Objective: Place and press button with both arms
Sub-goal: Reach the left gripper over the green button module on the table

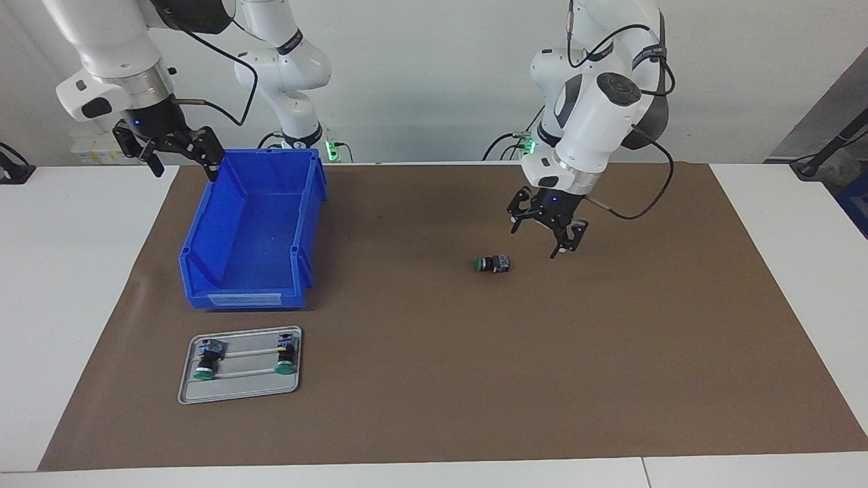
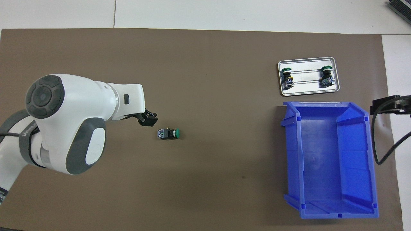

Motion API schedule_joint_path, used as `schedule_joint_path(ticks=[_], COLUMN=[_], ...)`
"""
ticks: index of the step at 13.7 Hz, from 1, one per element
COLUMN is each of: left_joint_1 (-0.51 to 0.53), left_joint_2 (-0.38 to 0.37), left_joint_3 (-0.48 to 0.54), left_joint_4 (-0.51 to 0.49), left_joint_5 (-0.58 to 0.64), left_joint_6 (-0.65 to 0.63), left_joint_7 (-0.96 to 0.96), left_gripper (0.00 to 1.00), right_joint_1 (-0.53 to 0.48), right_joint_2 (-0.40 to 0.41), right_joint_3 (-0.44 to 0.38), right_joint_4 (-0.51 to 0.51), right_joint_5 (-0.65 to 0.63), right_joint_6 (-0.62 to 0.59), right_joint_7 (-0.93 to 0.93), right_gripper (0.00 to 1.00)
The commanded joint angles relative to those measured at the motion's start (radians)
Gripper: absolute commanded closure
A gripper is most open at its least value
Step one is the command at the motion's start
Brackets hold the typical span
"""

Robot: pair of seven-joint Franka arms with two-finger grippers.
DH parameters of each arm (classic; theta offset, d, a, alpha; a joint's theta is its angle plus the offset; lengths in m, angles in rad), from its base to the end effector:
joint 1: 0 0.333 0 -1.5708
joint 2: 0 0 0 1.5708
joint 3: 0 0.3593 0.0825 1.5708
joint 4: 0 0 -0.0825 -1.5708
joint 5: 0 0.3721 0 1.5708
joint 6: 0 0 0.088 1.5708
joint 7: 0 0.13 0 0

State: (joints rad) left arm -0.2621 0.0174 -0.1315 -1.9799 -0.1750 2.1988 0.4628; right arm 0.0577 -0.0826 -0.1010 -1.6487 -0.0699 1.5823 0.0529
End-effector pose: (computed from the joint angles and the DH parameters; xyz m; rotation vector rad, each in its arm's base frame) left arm 0.5269 -0.2284 0.5031 2.7626 -1.1154 0.3088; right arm 0.5135 -0.0338 0.6536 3.0765 -0.1473 0.0248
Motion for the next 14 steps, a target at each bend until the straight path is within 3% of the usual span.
schedule_joint_path(ticks=[1, 4, 9, 11, 14], left_joint_1=[-0.017, -0.02, -0.074, -0.08, -0.104], left_joint_2=[-0.042, -0.024, 0.021, 0.041, 0.079], left_joint_3=[0.016, 0.016, 0.018, 0.018, 0.02], left_joint_4=[-0.045, -0.046, -0.051, -0.072, -0.115], left_joint_5=[-0.014, -0.014, 0.0, 0.003, 0.003], left_joint_6=[-0.008, -0.048, -0.027, 0.05, 0.097], left_joint_7=[0.116, 0.275, 0.327, 0.512, 0.557], left_gripper=[0.0, 0.0, 0.07, 0.07, 0.19], right_joint_1=[-0.018, -0.018, -0.018, -0.018, -0.018], right_joint_2=[-0.016, -0.016, -0.016, -0.016, -0.016], right_joint_3=[0.015, 0.015, 0.015, 0.015, 0.015], right_joint_4=[-0.016, -0.016, -0.016, -0.016, -0.017], right_joint_5=[0.013, 0.013, 0.013, 0.012, 0.012], right_joint_6=[0.008, 0.008, 0.008, 0.008, 0.007], right_joint_7=[-0.005, -0.005, -0.005, -0.007, -0.005], right_gripper=[0.0, 0.0, 0.0, 0.0, 0.0])
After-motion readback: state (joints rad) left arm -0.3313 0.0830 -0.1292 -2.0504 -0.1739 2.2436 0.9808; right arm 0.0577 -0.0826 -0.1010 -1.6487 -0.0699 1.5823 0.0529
